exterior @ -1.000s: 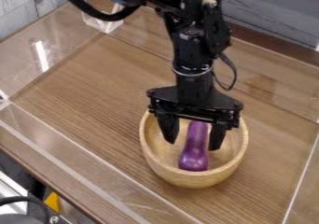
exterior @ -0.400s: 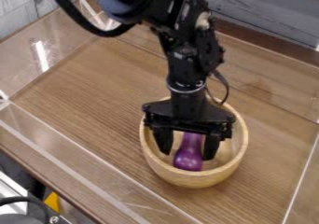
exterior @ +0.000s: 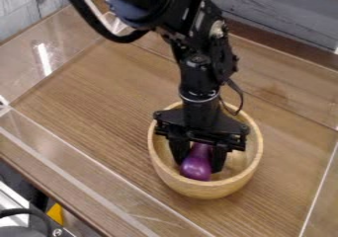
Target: Remove the purple eggplant from inside the brown bowl and put it on the table
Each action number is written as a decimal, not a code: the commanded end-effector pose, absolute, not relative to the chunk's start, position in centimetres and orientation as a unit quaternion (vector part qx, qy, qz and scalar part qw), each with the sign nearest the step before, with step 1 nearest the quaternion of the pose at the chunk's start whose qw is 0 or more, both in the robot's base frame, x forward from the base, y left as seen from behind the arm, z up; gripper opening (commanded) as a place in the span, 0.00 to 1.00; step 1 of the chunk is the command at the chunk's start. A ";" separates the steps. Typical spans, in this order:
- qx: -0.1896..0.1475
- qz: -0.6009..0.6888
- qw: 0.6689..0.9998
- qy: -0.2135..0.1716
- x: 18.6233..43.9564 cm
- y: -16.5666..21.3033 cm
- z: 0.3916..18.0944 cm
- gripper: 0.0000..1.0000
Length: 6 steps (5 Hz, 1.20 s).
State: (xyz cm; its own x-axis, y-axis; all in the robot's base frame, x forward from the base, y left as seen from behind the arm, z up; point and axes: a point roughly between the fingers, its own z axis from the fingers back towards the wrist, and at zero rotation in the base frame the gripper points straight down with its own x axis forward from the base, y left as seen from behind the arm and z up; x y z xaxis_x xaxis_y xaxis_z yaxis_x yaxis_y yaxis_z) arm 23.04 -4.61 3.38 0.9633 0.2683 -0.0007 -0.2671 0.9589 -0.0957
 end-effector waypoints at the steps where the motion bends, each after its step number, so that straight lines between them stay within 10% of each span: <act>1: -0.057 0.125 0.990 -0.025 24.2 -6.0 3.9 0.00; 6: -0.066 0.097 0.993 -0.031 26.0 -6.3 8.5 0.00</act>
State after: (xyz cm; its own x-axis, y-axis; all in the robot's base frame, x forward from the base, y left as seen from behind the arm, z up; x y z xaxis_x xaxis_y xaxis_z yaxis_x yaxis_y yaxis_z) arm 25.14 -6.35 6.94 0.9809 0.1940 -0.0119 -0.1940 0.9739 -0.1175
